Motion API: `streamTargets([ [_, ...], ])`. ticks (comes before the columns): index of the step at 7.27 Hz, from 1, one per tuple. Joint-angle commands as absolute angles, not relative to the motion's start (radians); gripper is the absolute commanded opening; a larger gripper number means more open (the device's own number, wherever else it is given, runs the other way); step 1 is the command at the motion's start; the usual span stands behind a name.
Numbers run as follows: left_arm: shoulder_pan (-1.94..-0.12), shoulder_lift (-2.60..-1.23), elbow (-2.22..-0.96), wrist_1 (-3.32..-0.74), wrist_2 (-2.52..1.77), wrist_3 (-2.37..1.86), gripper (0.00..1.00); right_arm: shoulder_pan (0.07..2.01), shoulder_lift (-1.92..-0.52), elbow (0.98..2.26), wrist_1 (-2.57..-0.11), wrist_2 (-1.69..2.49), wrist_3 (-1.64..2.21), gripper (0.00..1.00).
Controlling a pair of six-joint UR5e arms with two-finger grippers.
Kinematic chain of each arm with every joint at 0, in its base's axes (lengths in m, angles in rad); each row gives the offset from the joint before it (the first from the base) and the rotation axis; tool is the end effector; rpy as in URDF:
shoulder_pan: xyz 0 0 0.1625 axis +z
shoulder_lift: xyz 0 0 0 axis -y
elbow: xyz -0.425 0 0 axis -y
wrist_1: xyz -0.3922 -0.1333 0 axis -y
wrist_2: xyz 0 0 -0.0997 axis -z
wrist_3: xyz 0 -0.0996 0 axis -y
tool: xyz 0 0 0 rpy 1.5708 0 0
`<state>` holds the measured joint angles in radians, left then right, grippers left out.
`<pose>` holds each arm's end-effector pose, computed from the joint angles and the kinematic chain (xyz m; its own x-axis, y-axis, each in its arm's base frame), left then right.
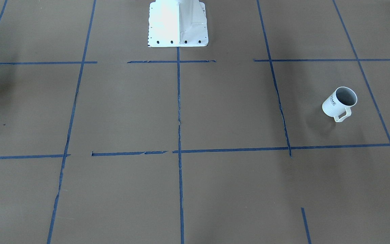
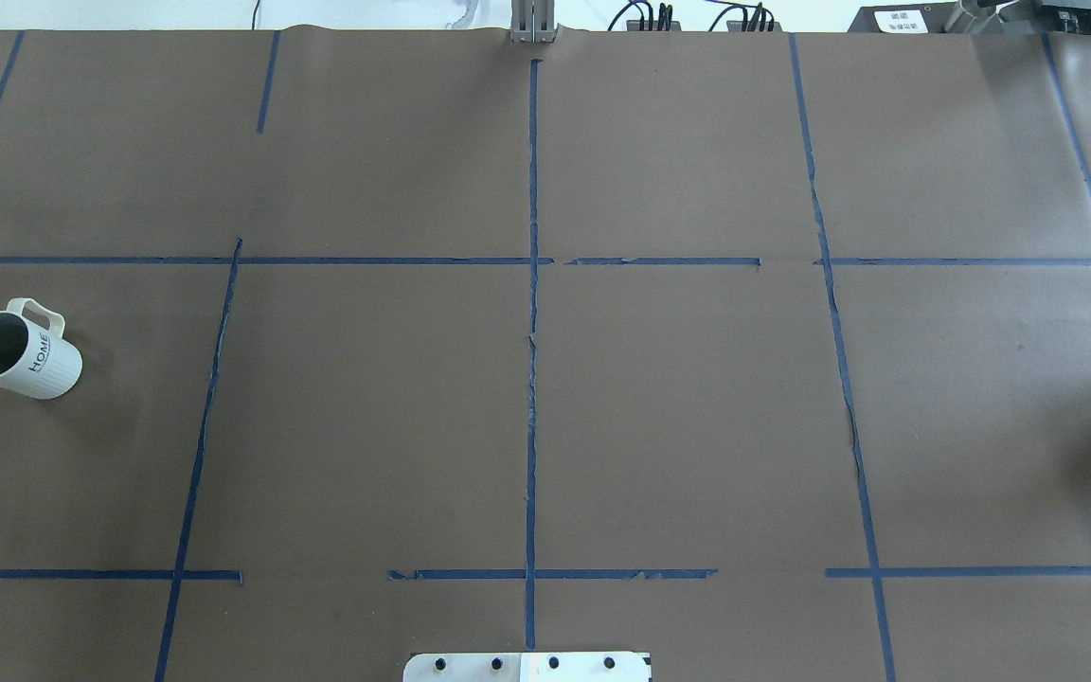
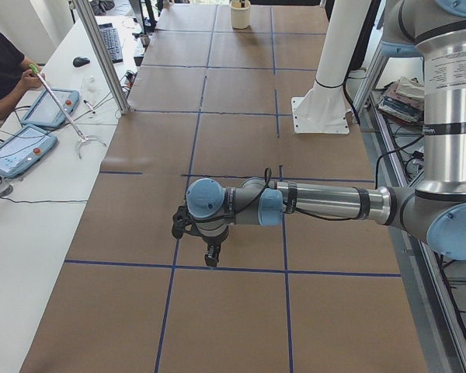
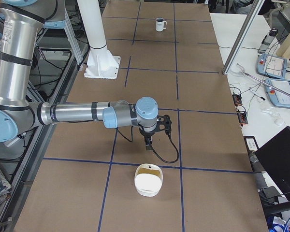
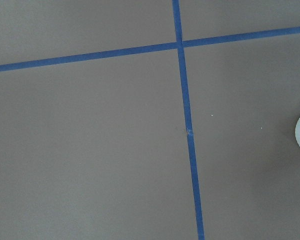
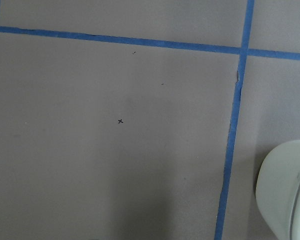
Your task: Left arm hands cup to right arm to dump lemon
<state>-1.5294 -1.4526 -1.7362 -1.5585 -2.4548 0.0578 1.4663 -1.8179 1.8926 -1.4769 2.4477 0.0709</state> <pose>-0.0379 -0.4454 0.6257 0.6290 0.1108 -0.7695 -0.0778 0.9938 0.0795 0.0151 -0.3999 0.5914 0.6283 -0.1251 0.7678 0.0585 0.9918 0.1137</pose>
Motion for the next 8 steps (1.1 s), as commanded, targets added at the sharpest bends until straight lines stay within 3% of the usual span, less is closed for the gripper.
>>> streamTargets([
  [1,-1.433,-1.453,-1.732,-1.713,-2.456,-0.206,1.0,1.465,-1.818,1.896,-1.471,2.448,0.075,1.0],
  [8,-1.125,-1.48,-1.706,-1.98,-2.298,-0.643,1.0,1.459,-1.821,1.888,-1.397,2.479,0.075,1.0],
])
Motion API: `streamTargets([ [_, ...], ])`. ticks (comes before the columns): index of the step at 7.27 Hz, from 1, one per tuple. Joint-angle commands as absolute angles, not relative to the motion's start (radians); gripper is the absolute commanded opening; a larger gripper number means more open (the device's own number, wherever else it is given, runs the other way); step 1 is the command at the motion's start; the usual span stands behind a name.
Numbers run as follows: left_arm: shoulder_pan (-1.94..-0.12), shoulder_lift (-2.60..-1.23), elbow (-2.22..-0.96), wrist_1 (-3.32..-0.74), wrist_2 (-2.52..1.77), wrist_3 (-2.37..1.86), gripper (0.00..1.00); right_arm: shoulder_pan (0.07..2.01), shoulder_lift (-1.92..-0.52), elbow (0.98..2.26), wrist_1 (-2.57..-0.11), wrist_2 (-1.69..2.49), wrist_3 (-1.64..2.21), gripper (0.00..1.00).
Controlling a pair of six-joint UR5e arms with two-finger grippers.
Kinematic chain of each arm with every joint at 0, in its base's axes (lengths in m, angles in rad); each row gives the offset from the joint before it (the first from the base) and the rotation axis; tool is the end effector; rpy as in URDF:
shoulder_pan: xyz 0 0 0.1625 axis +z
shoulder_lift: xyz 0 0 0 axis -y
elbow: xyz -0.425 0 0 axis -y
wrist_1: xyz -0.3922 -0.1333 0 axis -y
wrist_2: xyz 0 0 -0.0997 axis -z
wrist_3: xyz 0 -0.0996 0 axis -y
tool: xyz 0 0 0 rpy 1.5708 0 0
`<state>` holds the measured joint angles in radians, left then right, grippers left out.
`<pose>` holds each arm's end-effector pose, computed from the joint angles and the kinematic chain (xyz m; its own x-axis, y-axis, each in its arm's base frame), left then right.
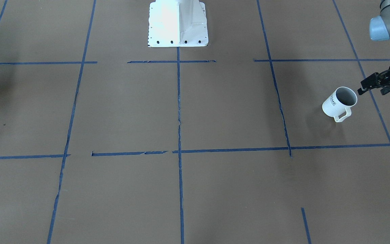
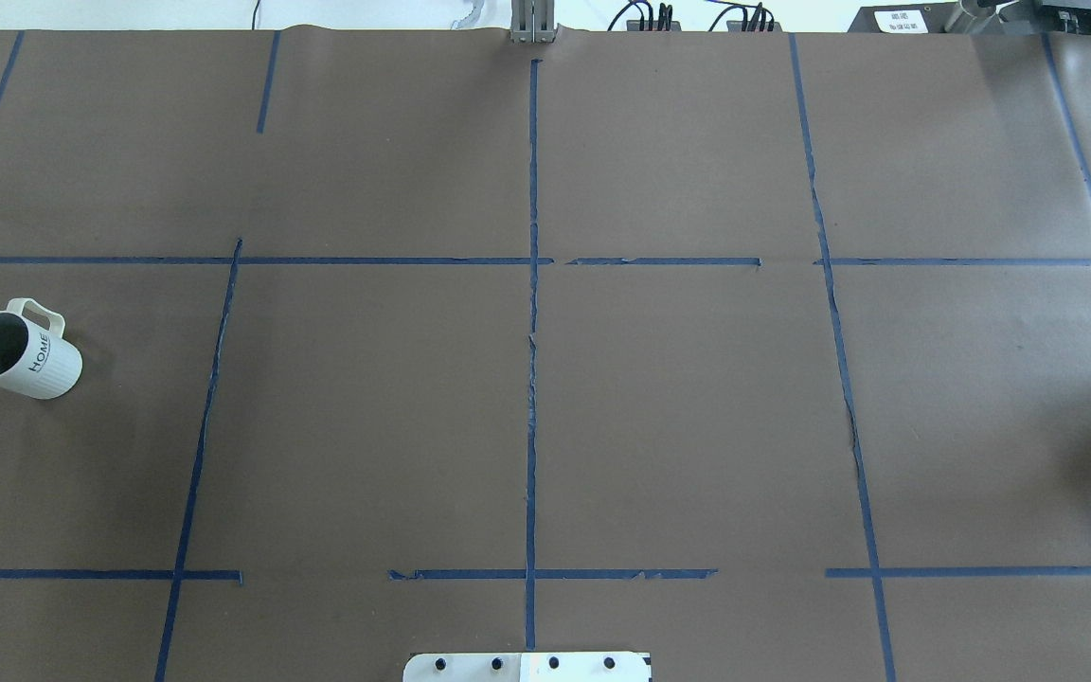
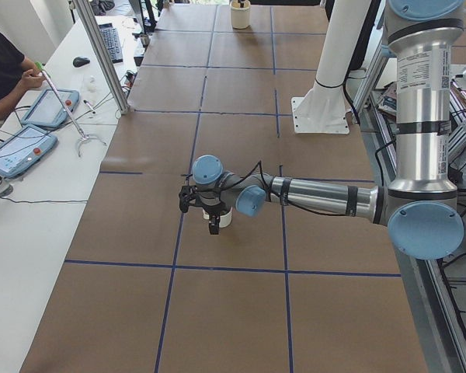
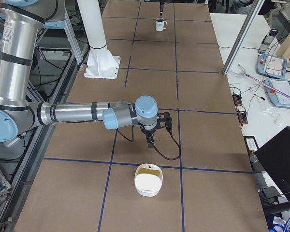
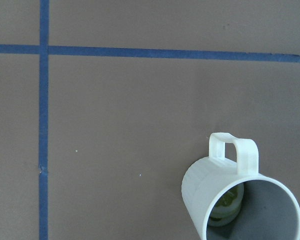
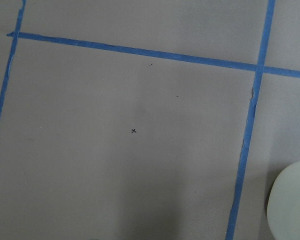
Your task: Left arm hands cup to right arm to dump lemon
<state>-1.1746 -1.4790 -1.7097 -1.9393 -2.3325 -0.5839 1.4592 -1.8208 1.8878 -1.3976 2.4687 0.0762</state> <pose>0.1230 -0.4614 0.5929 0.6619 -0.0178 -0.7494 0.0142 0.9998 -0.0112 0.0108 -0.4015 0.5846 0.6052 -0.1801 0.7755 0.0623 0.9818 0.1794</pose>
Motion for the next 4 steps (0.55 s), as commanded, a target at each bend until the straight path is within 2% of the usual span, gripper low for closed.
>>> streamTargets([
  [1,-1.117,-1.482,-1.695,-1.982,-2.296,-0.643,1.0,1.454,-1.821,1.888,-1.397,2.479,0.077,1.0],
  [2,-1.092,-1.485,-1.678,-2.002,-2.296,-0.644,0.92,1.442,-1.821,1.888,-1.397,2.479,0.078,1.0],
  [4,-1.088,-1.489,-1.667,-2.016,-2.296,-0.646,0.23,1.39,-1.81,1.888,-1.391,2.476,0.08,1.0],
])
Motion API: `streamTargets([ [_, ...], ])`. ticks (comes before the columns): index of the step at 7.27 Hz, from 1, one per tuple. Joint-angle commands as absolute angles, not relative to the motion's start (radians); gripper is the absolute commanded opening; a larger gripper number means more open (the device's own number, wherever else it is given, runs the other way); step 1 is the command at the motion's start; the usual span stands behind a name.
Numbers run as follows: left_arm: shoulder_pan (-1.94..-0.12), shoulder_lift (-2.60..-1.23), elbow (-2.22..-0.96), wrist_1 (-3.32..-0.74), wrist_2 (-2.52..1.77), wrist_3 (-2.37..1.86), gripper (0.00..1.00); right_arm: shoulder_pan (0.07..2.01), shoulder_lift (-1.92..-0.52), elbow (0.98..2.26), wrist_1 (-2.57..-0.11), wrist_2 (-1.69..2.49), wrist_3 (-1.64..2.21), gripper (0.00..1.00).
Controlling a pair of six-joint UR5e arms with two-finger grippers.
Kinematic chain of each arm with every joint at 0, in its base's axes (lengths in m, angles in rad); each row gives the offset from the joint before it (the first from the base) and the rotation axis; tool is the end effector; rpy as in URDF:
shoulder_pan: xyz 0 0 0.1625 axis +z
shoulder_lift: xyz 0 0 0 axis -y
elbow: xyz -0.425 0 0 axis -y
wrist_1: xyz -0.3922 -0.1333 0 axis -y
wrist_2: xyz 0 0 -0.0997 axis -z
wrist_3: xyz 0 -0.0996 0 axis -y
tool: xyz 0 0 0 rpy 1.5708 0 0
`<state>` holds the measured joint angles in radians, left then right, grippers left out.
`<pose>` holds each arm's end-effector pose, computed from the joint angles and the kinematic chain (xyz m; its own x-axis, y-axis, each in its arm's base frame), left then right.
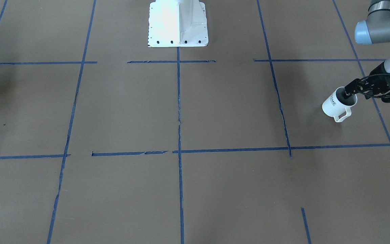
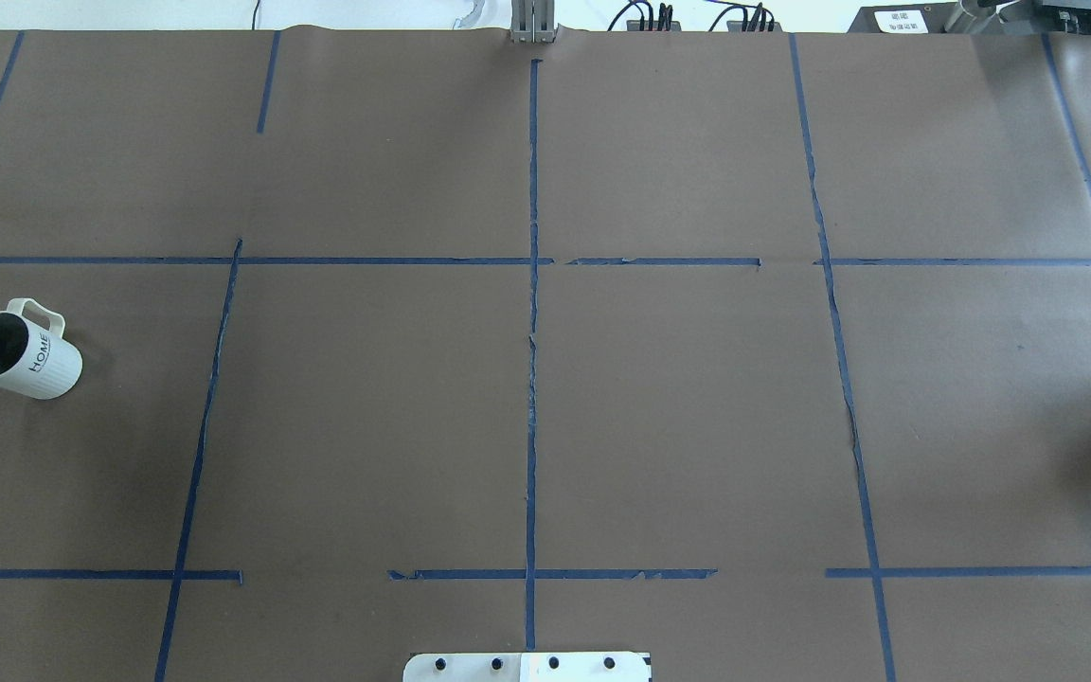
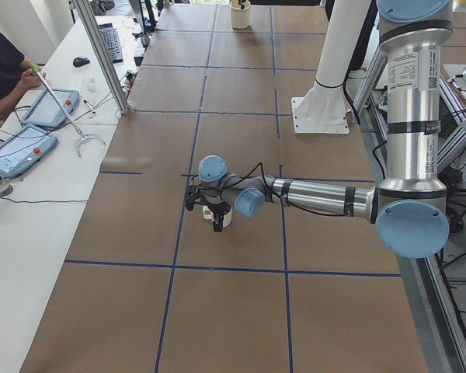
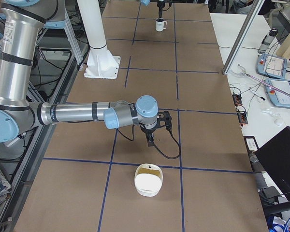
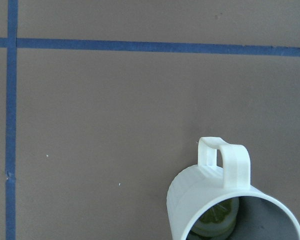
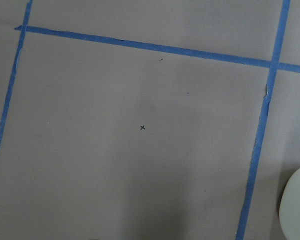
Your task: Left arm hands cup to right arm to dump lemon
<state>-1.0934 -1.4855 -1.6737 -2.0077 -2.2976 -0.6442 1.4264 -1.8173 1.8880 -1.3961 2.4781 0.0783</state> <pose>0.1601 -0.4556 0.6022 0.6715 0.0025 -0.7410 -0.0120 0.9999 -0.0075 -0.0032 -0.4029 0.5822 0.5911 -0.2021 0.7809 0.0936 0.9788 0.1824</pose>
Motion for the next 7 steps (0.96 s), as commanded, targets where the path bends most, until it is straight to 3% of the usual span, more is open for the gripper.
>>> streamTargets([
  [1,-1.088,-1.491,-1.667,-2.014,-2.296,-0.646,0.04,1.35,-1.799,1.887,-1.344,2.47,0.08,1.0],
  [3,-1.085,-1.512,-1.693,-2.013,-2.289,-0.749,0.0,1.298,-1.737,1.885,-1.241,2.456,0.165,1.0],
  [5,-0.97,-1.626,-1.717,-1.99,-2.237,-0.911,0.0,1.203,-1.662,1.885,-1.111,2.282,0.22,1.0],
  [7,-0.954,-1.836,-1.761,-1.814,-2.238,-1.039,0.0,1.004,-1.536,1.891,-0.953,2.043,0.488,1.0],
])
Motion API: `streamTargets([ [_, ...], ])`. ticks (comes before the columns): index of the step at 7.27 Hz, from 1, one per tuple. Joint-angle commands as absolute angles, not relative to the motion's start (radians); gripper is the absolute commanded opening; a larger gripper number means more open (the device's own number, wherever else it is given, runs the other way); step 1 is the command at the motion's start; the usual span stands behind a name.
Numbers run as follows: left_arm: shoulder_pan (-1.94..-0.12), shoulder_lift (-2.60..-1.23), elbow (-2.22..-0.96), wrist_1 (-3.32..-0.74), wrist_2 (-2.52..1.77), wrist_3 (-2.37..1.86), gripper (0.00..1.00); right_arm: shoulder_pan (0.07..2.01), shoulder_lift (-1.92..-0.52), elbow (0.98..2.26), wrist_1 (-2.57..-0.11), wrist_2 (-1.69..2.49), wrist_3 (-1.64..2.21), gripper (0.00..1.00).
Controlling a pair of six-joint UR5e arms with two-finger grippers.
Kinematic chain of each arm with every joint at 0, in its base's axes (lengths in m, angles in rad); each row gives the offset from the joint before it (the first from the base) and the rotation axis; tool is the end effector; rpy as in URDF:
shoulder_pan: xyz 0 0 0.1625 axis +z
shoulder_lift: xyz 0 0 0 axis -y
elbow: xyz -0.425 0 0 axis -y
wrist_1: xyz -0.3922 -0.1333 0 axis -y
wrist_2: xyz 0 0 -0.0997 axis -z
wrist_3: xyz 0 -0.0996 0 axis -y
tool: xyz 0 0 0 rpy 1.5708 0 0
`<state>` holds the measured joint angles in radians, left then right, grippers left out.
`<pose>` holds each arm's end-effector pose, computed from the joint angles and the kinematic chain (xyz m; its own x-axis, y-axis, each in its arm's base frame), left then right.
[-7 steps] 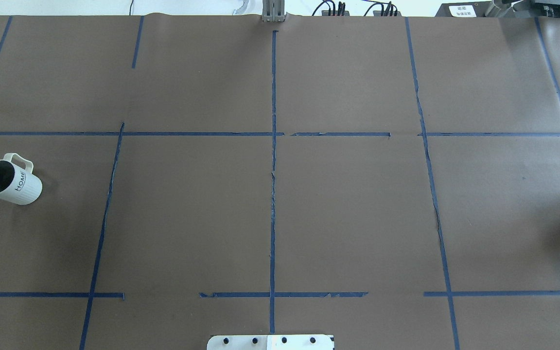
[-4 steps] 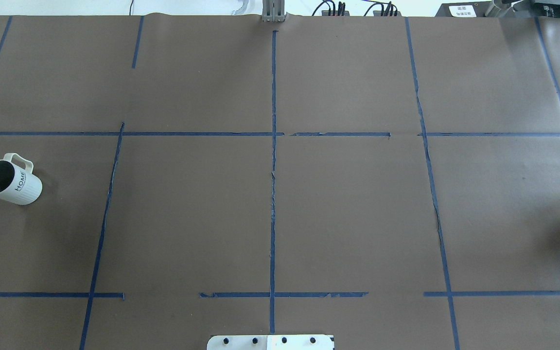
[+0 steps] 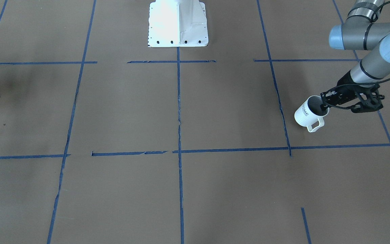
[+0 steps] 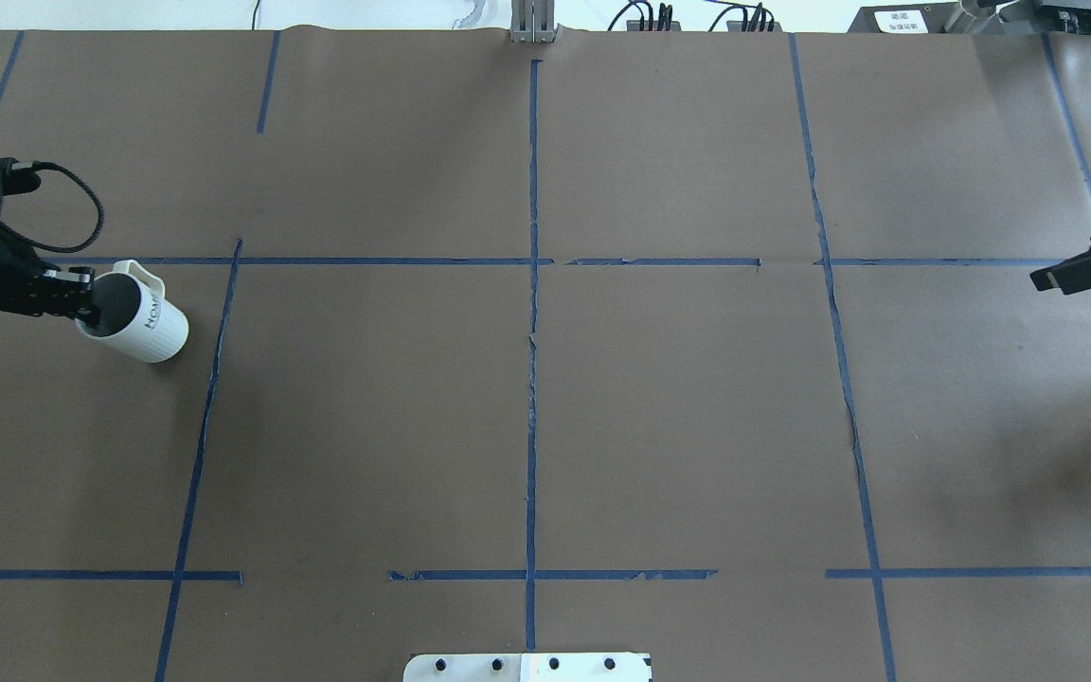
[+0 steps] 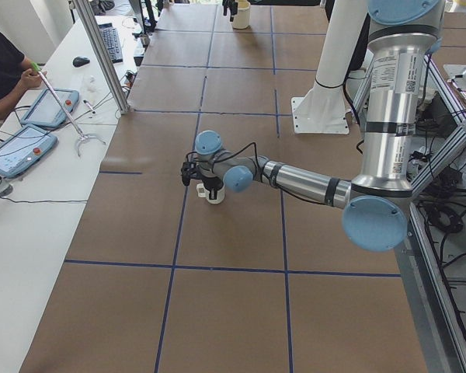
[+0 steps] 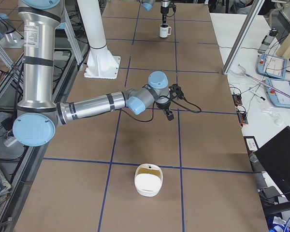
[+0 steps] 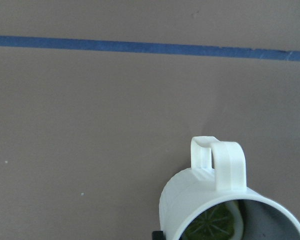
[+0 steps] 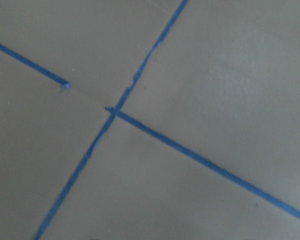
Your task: Left arm hands cup to right arm to dump lemon
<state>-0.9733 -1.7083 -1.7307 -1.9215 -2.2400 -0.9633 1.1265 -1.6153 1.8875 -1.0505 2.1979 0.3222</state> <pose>0.2559 -0.5031 0.4706 0.6181 -0.1126 -0.7780 0.1034 0.9927 -0.0615 -0.1414 -0.4712 0.4673 0.6187 -0.4873 0.6163 0.1116 0.8310 0.5450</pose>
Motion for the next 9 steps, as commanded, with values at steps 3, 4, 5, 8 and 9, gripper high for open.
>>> streamTargets([
  [3,-0.859,-2.208,-1.744,-1.491,-2.235,-1.216,0.0,0.749,-1.447,1.913,-0.816,1.697,0.606,1.0],
  [4,-0.823,-2.277,-1.717,-1.491,-2.235,-1.282,0.0,0.621,-1.413,1.91,-0.792,1.47,0.606,1.0],
  [5,-0.816,-2.354,-1.657,-1.491,-2.235,-1.339,0.0,0.494,-1.372,1.905,-0.787,1.251,0.604,1.0],
  [8,-0.744,-2.508,-1.528,-1.493,-2.24,-1.466,0.0,0.232,-1.23,1.891,-0.787,0.932,0.606,1.0],
  [9,-0.723,-2.528,-1.525,-1.493,-2.24,-1.501,0.0,0.221,-1.215,1.891,-0.787,0.921,0.604,1.0],
])
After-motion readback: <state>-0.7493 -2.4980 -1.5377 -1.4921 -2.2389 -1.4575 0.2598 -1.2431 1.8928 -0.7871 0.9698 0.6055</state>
